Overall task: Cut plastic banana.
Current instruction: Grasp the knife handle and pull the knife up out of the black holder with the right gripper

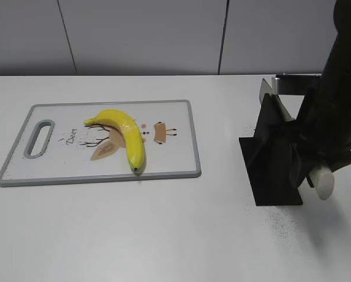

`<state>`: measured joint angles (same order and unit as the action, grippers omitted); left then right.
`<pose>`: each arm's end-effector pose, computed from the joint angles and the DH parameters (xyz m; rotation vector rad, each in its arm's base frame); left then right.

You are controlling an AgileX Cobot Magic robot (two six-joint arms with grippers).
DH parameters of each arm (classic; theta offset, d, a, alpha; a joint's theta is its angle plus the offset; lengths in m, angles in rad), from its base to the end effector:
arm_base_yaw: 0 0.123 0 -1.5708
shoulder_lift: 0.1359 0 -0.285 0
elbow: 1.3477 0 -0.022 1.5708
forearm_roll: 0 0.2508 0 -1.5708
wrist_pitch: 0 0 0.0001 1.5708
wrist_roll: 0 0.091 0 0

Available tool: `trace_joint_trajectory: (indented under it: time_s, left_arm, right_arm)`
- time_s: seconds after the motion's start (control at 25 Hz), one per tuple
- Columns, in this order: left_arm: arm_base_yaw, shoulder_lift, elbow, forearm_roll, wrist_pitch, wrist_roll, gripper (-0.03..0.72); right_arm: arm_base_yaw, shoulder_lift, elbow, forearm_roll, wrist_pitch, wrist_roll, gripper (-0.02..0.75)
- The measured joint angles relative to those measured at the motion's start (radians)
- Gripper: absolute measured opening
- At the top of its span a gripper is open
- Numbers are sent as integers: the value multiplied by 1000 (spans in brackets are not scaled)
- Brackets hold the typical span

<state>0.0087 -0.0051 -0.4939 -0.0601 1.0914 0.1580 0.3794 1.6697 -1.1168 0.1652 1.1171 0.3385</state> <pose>-0.0063 -0.0049 0.2732 0.1586 2.0685 0.0298 0.2733 0.1235 0.2172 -0.0500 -3.0711 -0.2067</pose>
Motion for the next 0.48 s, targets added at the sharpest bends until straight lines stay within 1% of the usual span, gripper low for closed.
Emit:
trace_joint_trajectory:
  time_s: [0.48]
  left_arm:
    - [0,0,0,0,0,0,545]
  right_arm:
    - [0,-111,-70,-21,71,37,195]
